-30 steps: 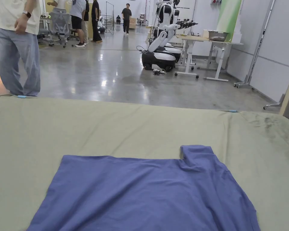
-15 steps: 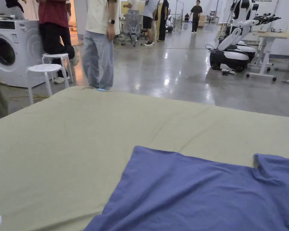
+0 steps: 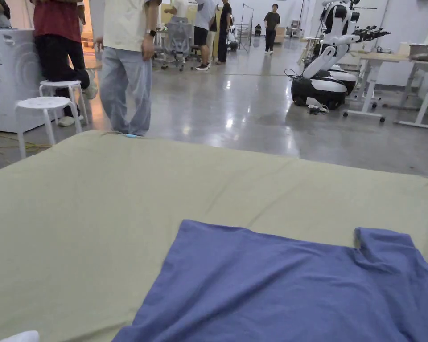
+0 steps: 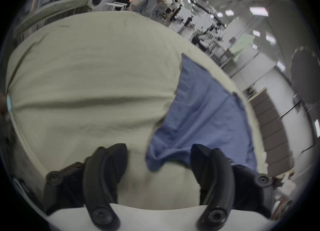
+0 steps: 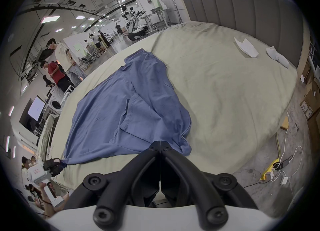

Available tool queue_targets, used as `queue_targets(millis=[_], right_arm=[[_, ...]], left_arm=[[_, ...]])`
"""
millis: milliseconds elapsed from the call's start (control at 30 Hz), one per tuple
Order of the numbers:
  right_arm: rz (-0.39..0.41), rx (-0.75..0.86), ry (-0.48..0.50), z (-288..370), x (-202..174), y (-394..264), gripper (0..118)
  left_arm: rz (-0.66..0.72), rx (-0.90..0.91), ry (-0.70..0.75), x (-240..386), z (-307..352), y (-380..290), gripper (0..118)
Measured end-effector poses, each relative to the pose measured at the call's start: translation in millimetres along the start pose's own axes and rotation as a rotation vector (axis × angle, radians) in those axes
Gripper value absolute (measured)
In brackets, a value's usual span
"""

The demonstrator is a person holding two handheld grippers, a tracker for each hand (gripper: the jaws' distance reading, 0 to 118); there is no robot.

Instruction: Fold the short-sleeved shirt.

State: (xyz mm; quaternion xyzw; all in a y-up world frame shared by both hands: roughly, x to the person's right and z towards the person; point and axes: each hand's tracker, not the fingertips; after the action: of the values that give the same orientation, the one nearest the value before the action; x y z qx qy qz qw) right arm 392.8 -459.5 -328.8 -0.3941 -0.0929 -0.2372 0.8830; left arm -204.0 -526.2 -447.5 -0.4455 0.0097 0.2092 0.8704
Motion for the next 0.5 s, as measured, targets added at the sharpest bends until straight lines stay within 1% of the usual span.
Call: queue_targets(millis=[33, 67, 100, 133, 200, 233, 267, 300, 333, 367, 400, 433, 467, 500], right_arm=[[0.007, -0.002, -0.005, -0.3, 0.0, -0.4, 2], [0.021, -0.003, -0.021, -0.8, 0.5, -1.1, 2], [0.036, -0.005, -0.036, -1.2, 1.1, -1.8, 2], [0.044, -0.005, -0.046, -0.9, 1.8, -2.7, 2], [0.043, 0.002, -0.052, 2.0, 5.6, -4.1, 2], [0.030, 0.020, -0.050, 3.8, 8.8, -4.0, 2], [-0.014, 0.064, -0.032, 6.4, 13.9, -2.2, 3], [-0.043, 0.094, -0.027, 8.4, 19.5, -0.4, 21], [-0.060, 0.112, -0.018, 9.2, 23.7, 1.6, 50], [-0.065, 0.103, -0.027, 8.4, 27.0, 3.9, 83], [-0.056, 0.095, -0.030, 6.8, 30.4, 6.6, 106], [-0.050, 0.093, -0.025, 6.3, 33.9, 8.4, 107], [-0.023, 0.088, -0.035, 4.2, 37.4, 9.6, 107], [0.006, 0.072, -0.069, 0.7, 40.8, 9.7, 107]], left_arm=[[-0.018, -0.011, -0.001, 0.7, -7.2, 0.7, 30], [-0.008, -0.027, -0.028, 0.5, -14.4, 1.4, 20], [0.025, -0.048, -0.080, -3.2, -20.2, 4.0, 15], [0.044, -0.056, -0.127, -5.0, -22.2, 5.0, 15], [0.019, -0.066, -0.100, -5.8, -25.4, 6.3, 15], [-0.006, -0.064, -0.090, -1.6, -20.9, 6.3, 14], [-0.015, -0.073, -0.092, -2.0, -21.0, 6.8, 14], [-0.020, -0.079, -0.090, -3.7, -22.3, 7.5, 14], [-0.026, -0.087, -0.087, -4.5, -23.8, 7.9, 14], [-0.057, -0.108, -0.068, 1.9, -22.9, 7.9, 14], [-0.108, -0.098, -0.047, 5.7, -24.1, 7.8, 14], [-0.149, -0.092, -0.026, 9.4, -25.3, 5.9, 14], [-0.201, -0.087, -0.006, 13.2, -26.4, 3.6, 14], [-0.241, -0.077, 0.007, 21.2, -23.7, 1.8, 14]])
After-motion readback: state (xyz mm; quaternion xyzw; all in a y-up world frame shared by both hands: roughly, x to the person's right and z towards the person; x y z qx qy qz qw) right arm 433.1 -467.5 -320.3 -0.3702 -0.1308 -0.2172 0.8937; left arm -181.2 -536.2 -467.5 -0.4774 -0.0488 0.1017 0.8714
